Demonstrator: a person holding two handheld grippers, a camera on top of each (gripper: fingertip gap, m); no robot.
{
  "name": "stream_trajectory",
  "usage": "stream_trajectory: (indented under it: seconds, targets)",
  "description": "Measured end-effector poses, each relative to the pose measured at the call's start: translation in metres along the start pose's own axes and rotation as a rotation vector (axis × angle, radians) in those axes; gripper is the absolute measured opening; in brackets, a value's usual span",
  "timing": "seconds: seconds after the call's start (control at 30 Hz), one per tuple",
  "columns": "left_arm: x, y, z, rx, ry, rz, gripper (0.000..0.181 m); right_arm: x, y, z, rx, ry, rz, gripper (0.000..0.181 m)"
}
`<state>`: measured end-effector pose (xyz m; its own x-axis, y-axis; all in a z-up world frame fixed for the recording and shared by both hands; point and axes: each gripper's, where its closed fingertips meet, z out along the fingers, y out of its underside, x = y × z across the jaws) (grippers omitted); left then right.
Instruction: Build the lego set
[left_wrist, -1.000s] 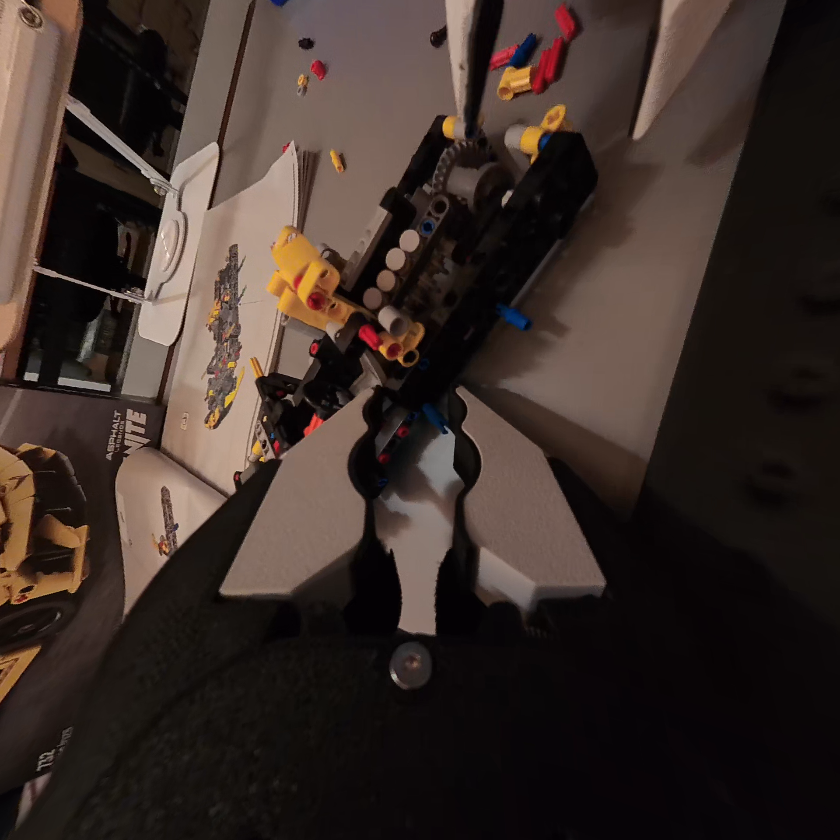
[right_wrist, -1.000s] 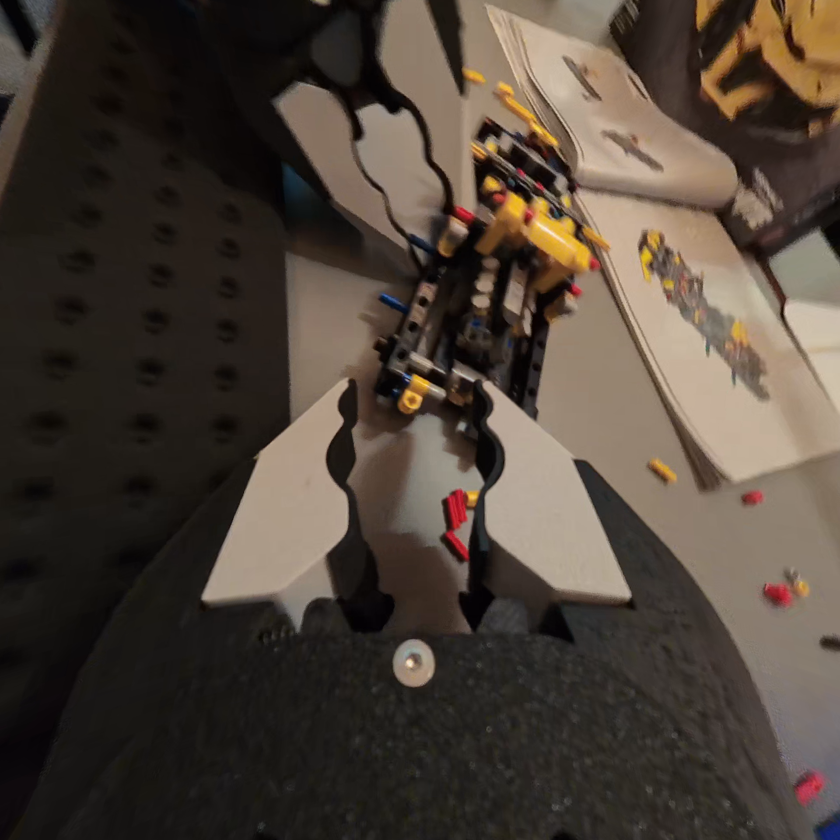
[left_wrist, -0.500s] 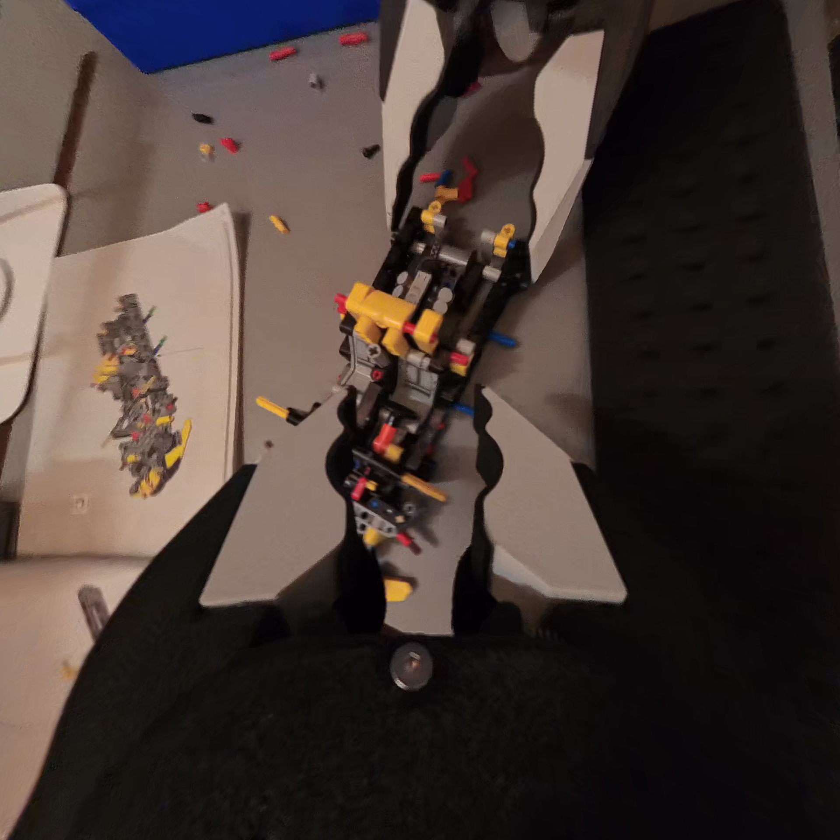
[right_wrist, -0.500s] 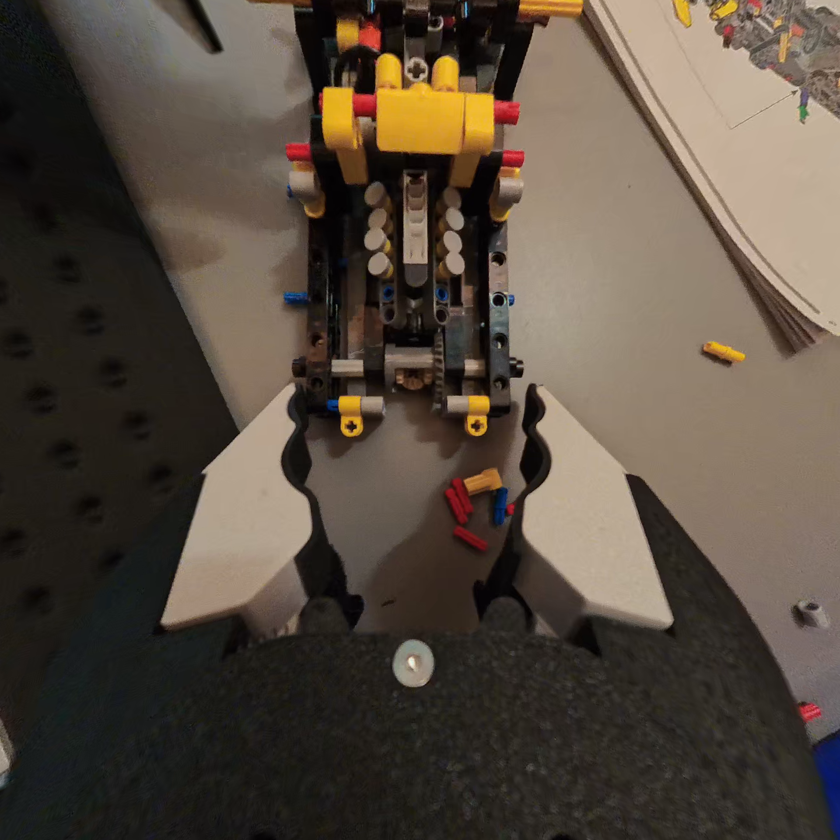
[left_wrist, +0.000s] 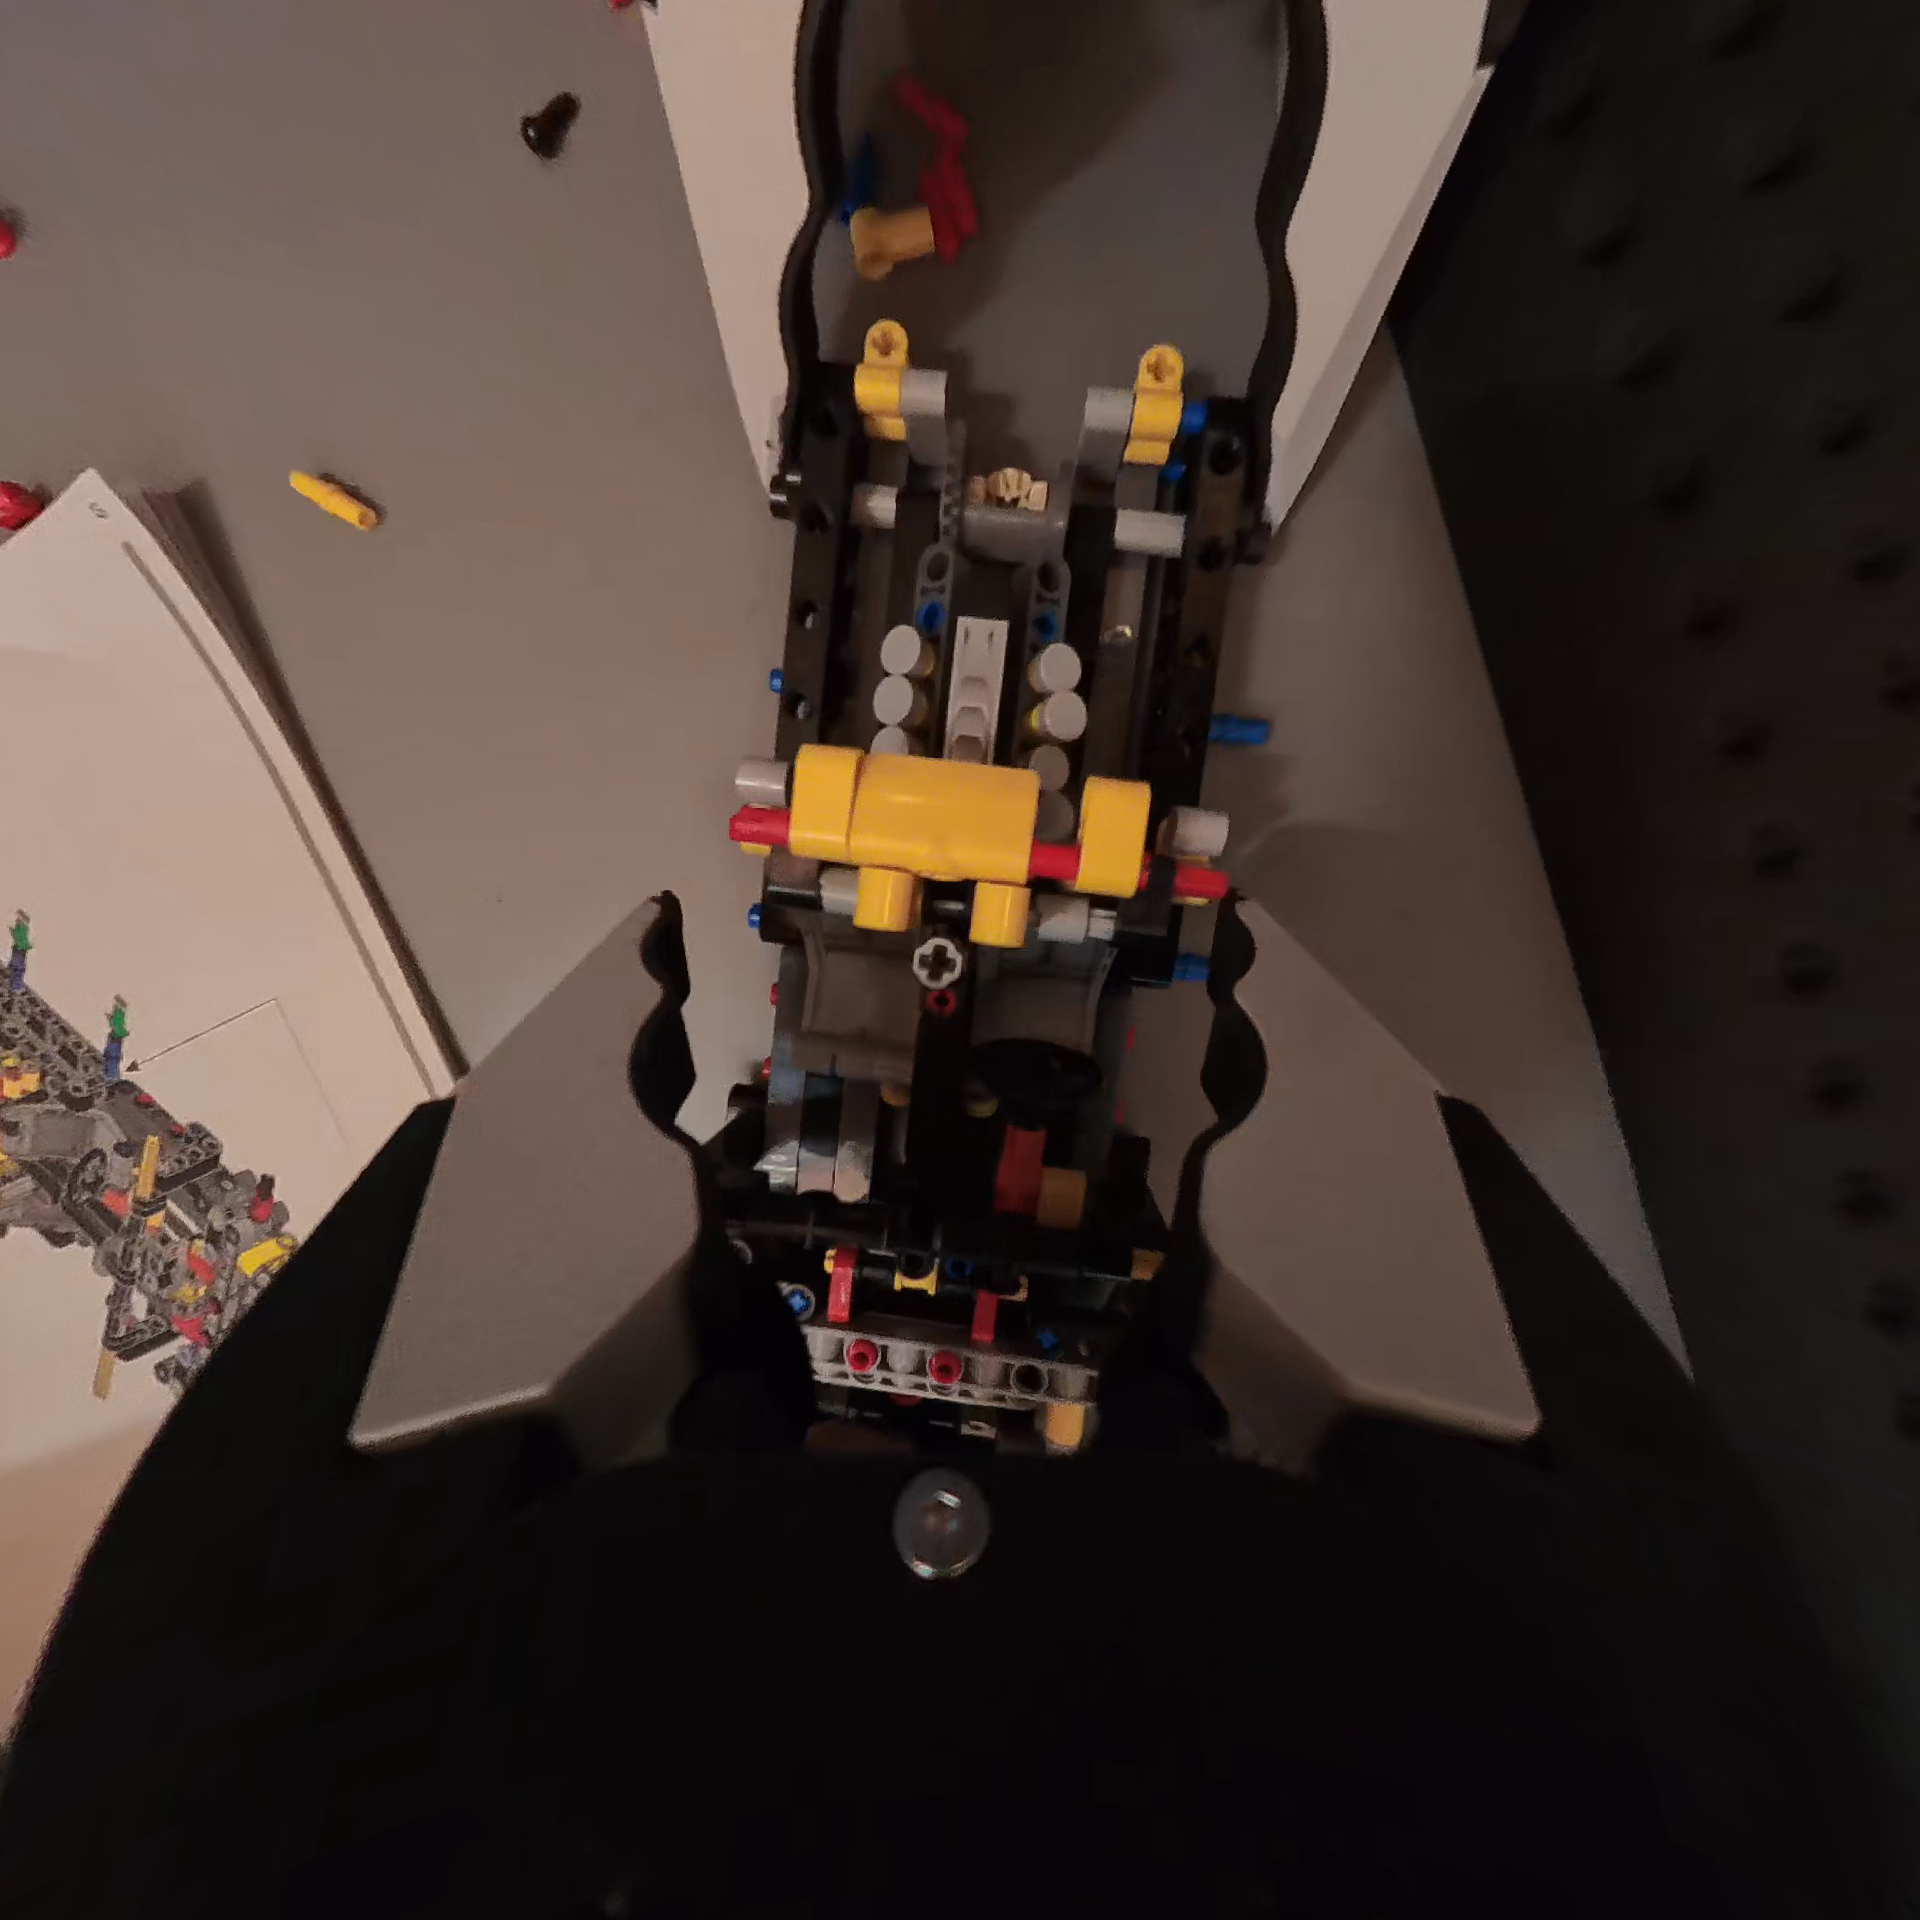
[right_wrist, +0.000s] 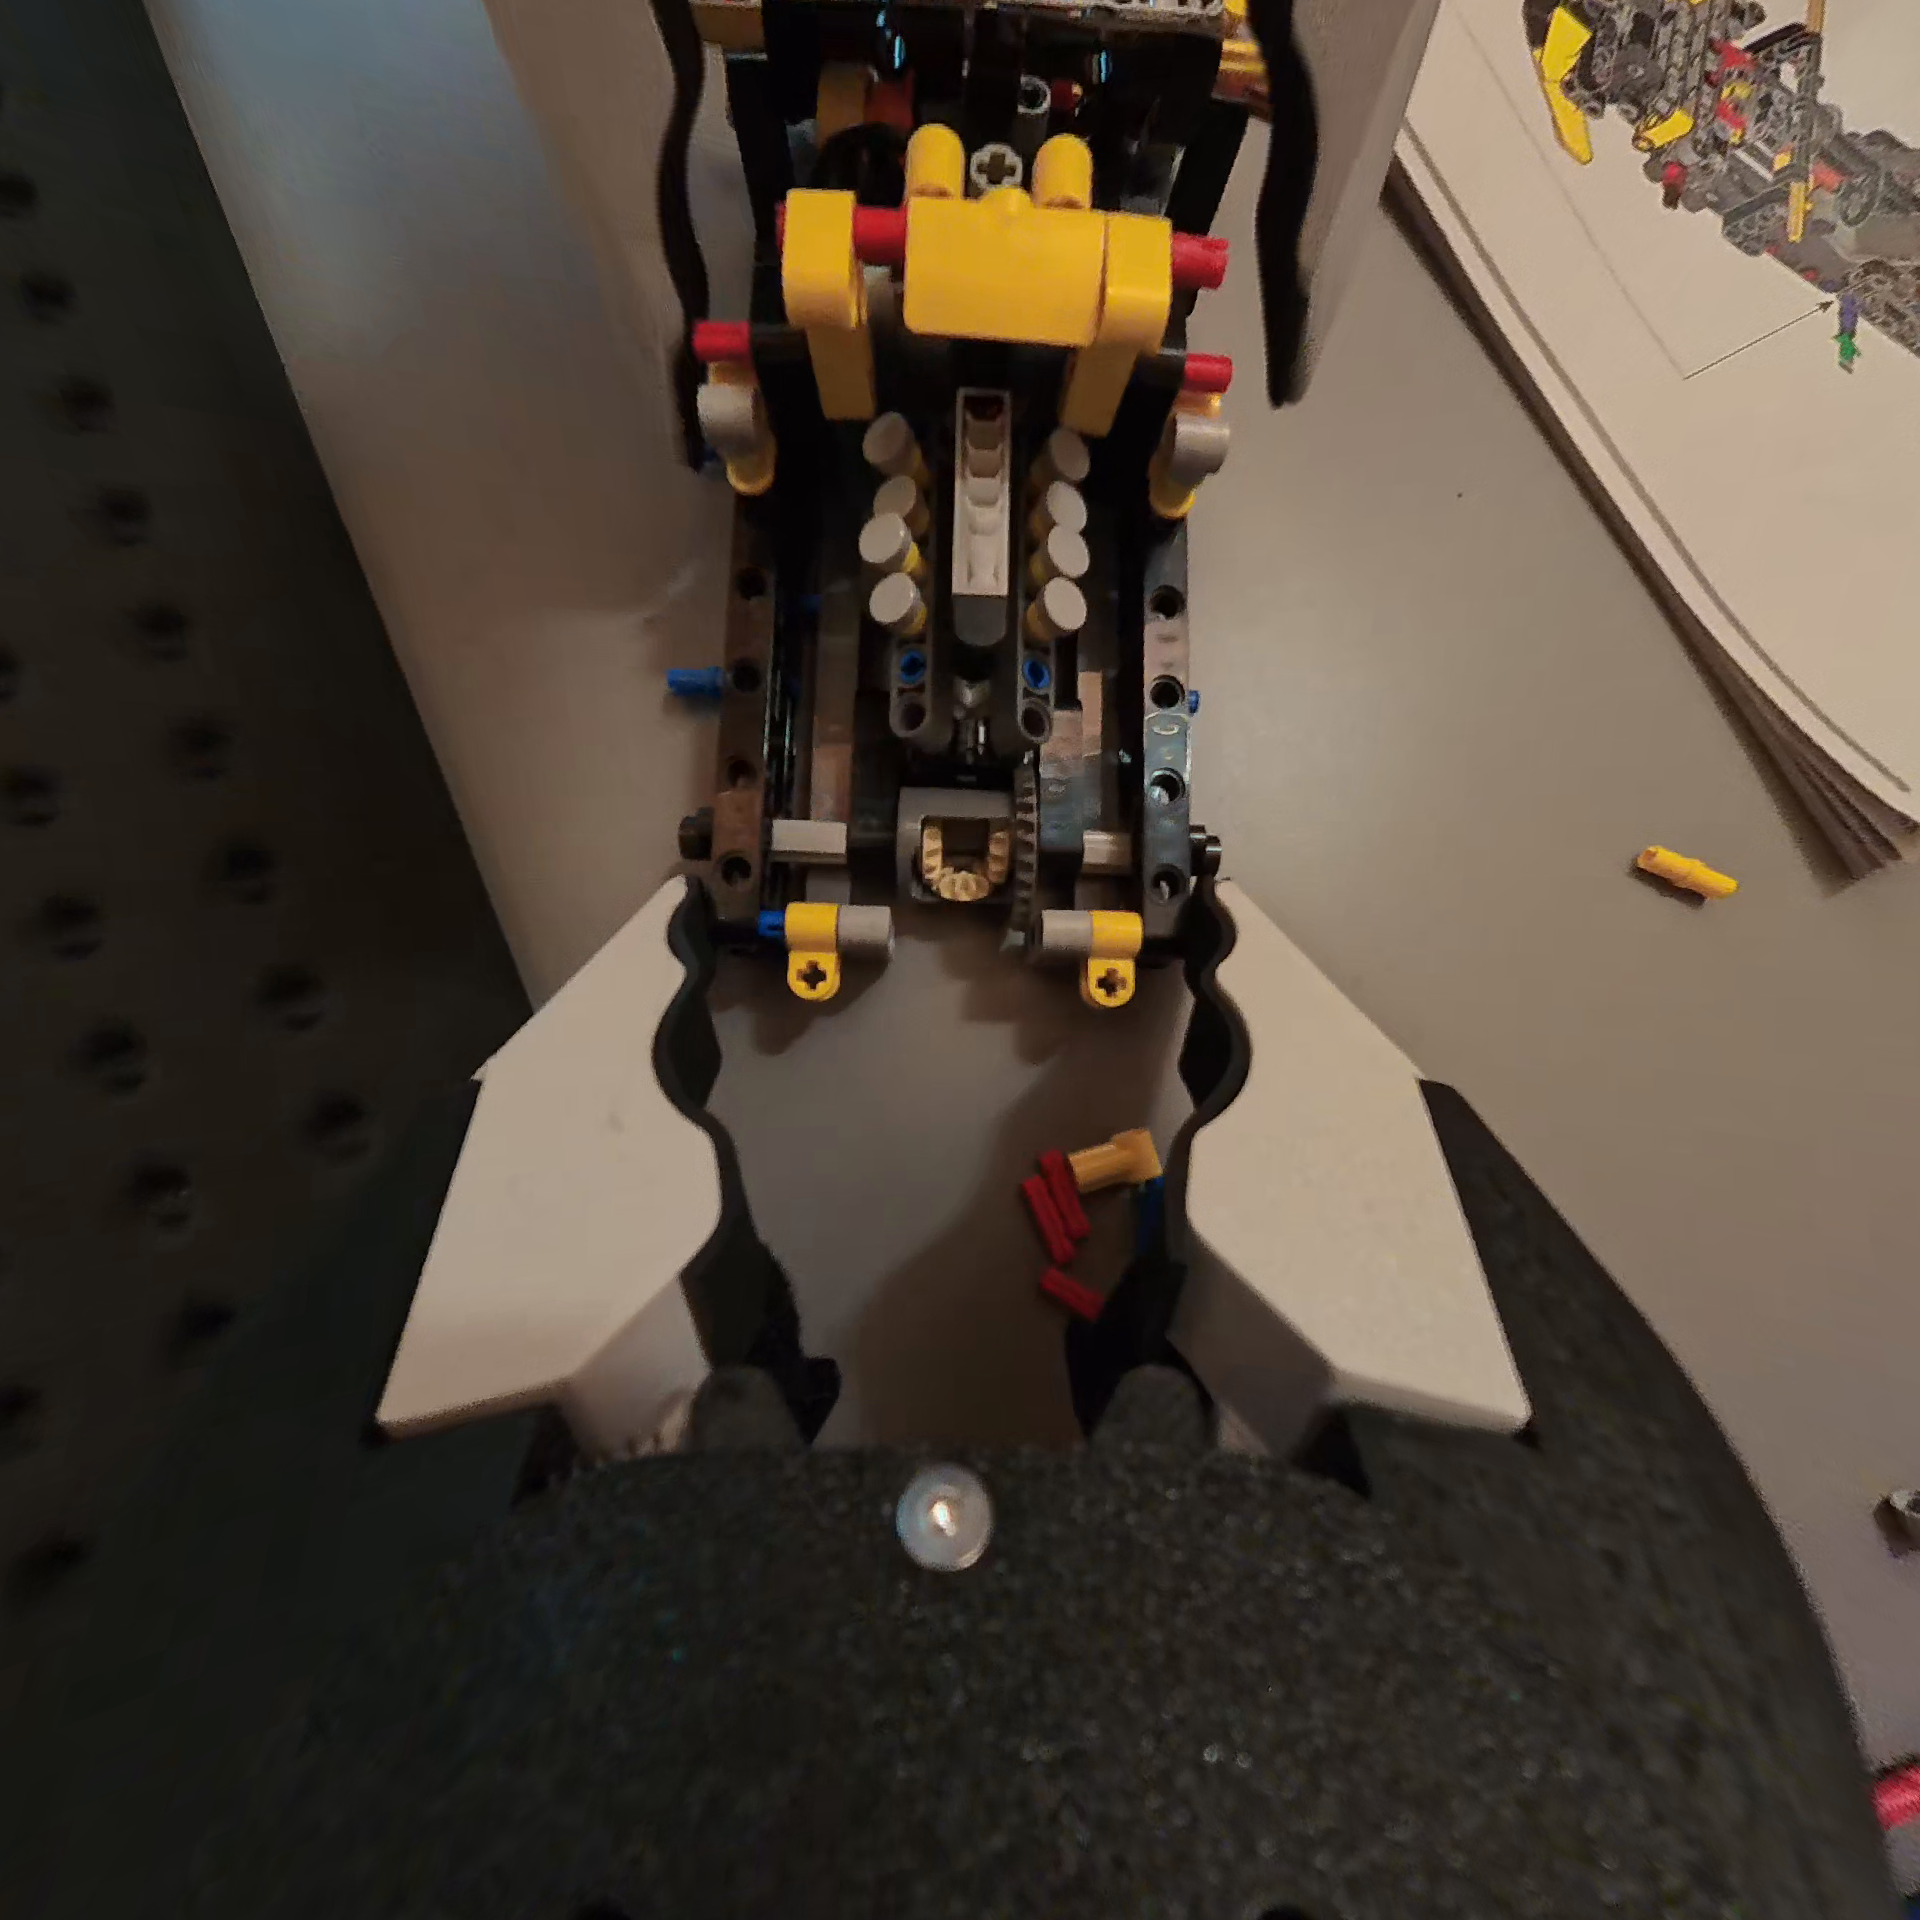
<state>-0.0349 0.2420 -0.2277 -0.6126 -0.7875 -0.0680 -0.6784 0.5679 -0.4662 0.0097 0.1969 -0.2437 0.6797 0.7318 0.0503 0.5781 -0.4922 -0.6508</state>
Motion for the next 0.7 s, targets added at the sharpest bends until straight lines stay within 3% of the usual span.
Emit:
stream_trajectory:
  seconds: [0.3,0.7]
  targets:
    - [0.0056,0.0031,0.0071,-0.051,0.023,0.061,0.087,0.0006,-0.003,0.0015,0.05,0.003,-0.01,0.089]
    - [0.0037,0.0036,0.0071,-0.072,0.024,0.083,0.083,0.003,-0.0018,0.0004,0.044,0.005,-0.006,0.081]
